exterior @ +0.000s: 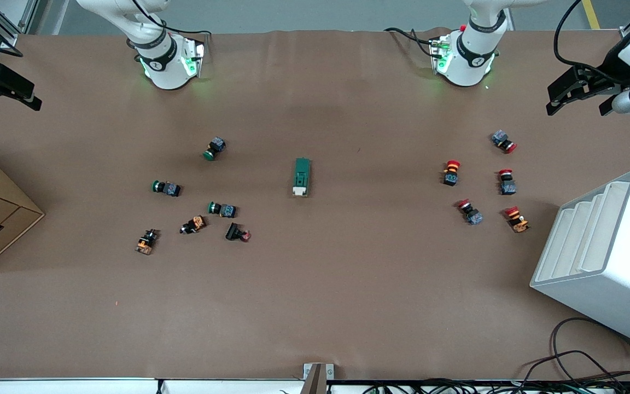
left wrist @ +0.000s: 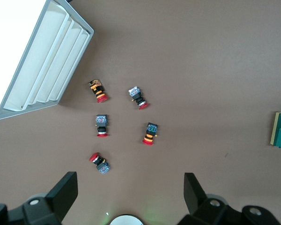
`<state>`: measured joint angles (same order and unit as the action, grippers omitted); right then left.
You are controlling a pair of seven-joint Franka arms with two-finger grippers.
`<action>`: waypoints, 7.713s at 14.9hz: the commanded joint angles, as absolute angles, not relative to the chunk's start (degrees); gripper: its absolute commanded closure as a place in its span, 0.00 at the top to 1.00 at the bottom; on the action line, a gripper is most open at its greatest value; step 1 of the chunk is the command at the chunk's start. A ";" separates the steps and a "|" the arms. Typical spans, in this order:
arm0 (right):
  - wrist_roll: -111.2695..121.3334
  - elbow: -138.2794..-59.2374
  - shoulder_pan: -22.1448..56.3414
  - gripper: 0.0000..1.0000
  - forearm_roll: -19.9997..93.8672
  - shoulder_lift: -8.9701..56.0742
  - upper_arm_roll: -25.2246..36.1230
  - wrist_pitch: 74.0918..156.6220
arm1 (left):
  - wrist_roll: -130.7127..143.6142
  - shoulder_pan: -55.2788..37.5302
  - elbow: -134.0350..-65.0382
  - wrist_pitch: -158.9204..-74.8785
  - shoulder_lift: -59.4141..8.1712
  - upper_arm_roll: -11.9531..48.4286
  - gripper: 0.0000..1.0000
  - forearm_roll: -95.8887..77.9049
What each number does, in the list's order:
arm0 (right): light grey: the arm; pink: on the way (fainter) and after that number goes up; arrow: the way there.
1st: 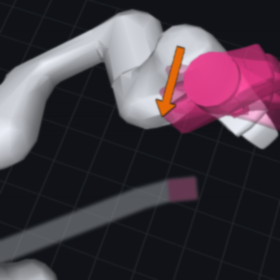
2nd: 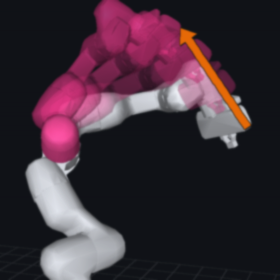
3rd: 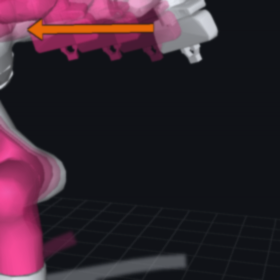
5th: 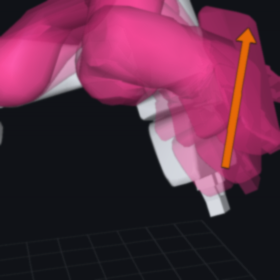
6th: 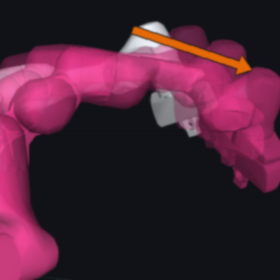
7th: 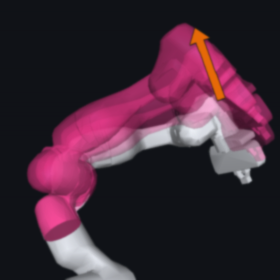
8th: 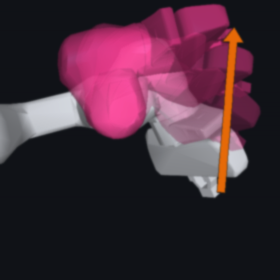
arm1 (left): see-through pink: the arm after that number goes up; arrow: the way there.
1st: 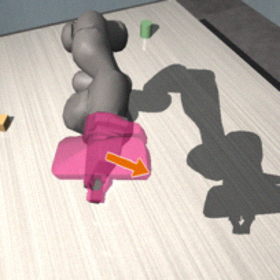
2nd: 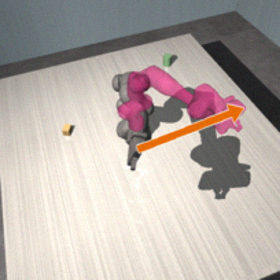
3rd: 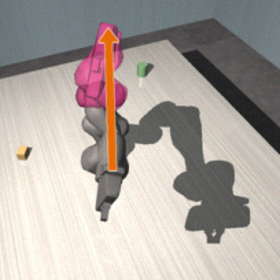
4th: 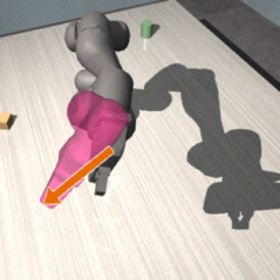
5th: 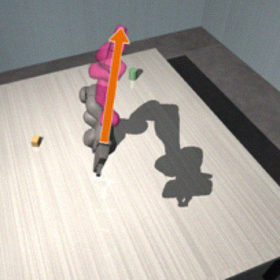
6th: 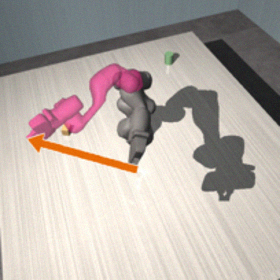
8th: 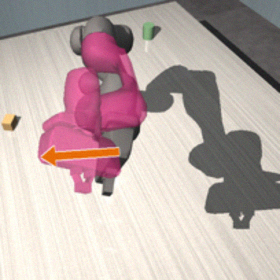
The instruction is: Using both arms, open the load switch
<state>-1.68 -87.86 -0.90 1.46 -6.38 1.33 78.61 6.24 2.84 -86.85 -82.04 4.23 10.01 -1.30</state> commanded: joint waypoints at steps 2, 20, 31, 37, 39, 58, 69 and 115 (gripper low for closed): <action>-1.85 -83.50 -1.84 1.00 1.67 -3.61 0.79 78.22 | 5.98 2.81 -85.78 -81.74 3.78 10.20 1.00 -0.44; -19.22 -84.02 3.42 1.00 1.67 0.26 0.70 79.80 | 29.15 -3.69 -85.87 -88.59 -1.66 28.54 1.00 -2.64; -60.00 -83.85 12.74 1.00 2.37 14.49 -5.61 84.02 | 61.84 -26.51 -87.09 -102.81 -19.14 34.54 1.00 20.00; -76.17 -83.50 16.69 1.00 2.46 25.12 -7.65 90.69 | 85.22 -34.97 -97.53 -111.34 -23.55 34.63 0.99 38.64; -82.67 -83.32 19.85 1.00 2.20 28.99 -7.65 93.50 | 94.69 -36.99 -101.84 -115.12 -24.08 34.63 0.99 44.53; -114.78 -74.79 32.43 1.00 8.88 48.34 -7.82 105.21 | 138.25 -45.09 -108.63 -111.45 -42.80 32.34 0.98 96.93; -116.98 -74.62 33.66 1.00 11.43 50.10 -9.23 104.24 | 137.72 -46.67 -108.81 -108.11 -48.08 29.44 0.99 105.46; -110.33 -69.87 31.04 1.00 10.81 50.02 -13.18 87.19 | 145.11 -46.67 -107.75 -108.72 -49.92 29.53 0.99 110.04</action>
<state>-114.09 -70.48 33.55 10.43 51.48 -12.95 88.30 144.27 -46.26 -108.34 -109.02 -49.78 29.82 108.97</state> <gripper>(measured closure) 0.000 0.004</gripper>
